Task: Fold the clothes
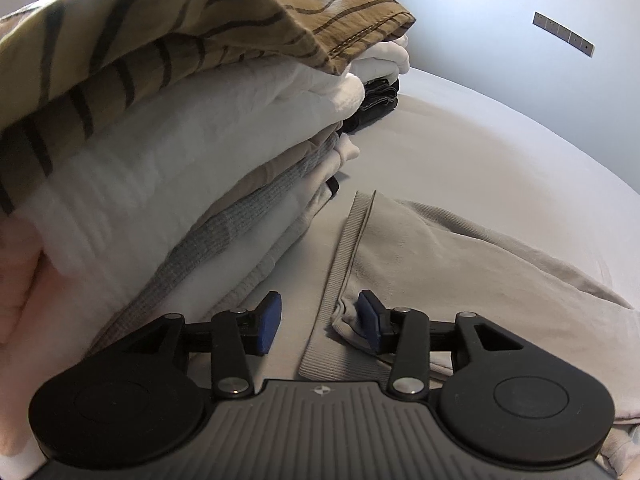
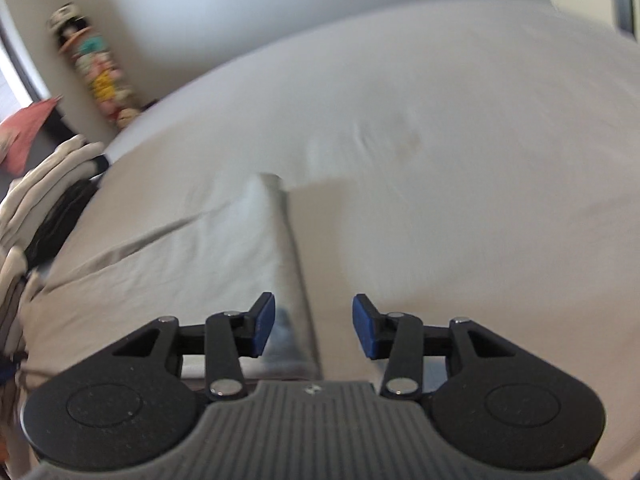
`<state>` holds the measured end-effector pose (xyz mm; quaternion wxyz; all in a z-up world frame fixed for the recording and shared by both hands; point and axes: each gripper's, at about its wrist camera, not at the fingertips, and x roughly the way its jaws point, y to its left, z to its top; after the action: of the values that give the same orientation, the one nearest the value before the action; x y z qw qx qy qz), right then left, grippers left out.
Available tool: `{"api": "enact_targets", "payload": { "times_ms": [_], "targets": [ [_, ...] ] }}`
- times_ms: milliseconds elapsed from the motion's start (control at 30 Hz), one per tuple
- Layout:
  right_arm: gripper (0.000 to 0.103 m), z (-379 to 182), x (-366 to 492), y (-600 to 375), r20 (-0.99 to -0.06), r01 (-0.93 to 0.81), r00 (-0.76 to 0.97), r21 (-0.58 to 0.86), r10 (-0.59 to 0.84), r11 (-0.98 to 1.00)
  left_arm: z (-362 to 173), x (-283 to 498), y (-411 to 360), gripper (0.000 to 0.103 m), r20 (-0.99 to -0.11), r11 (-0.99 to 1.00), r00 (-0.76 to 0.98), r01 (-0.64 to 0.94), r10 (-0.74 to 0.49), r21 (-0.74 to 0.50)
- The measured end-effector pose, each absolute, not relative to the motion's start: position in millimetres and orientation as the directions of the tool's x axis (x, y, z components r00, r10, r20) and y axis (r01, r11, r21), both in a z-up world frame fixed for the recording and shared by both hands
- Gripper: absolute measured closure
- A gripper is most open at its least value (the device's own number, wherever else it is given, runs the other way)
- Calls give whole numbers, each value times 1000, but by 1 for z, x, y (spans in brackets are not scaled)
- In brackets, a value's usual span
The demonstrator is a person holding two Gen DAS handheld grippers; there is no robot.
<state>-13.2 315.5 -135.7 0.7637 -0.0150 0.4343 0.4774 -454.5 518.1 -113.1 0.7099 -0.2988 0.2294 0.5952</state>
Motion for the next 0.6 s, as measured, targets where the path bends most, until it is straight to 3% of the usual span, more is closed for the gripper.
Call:
{"api": "enact_targets", "payload": {
  "times_ms": [200,300,367,433,600],
  "targets": [
    [56,-137,-12,312,-646,-705,121,478,754,524,-114,-458,519,52,-689,92,197,-978,697,-187],
    [67,-135,-13,310,-634,-690,105,509,766,515,-114,-459,520,53,-691,94,204,-976,693,-194],
    [85,-133,-13,309,-625,-679,94,529,775,509,-114,-460,521,60,-691,100,222,-972,688,-212],
    [92,-132,-14,307,-616,-669,83,548,783,502,-114,-461,522,75,-689,110,247,-965,681,-237],
    [95,-124,-15,301,-592,-642,63,593,804,486,-112,-454,520,86,-688,152,262,-964,677,-217]
  ]
}}
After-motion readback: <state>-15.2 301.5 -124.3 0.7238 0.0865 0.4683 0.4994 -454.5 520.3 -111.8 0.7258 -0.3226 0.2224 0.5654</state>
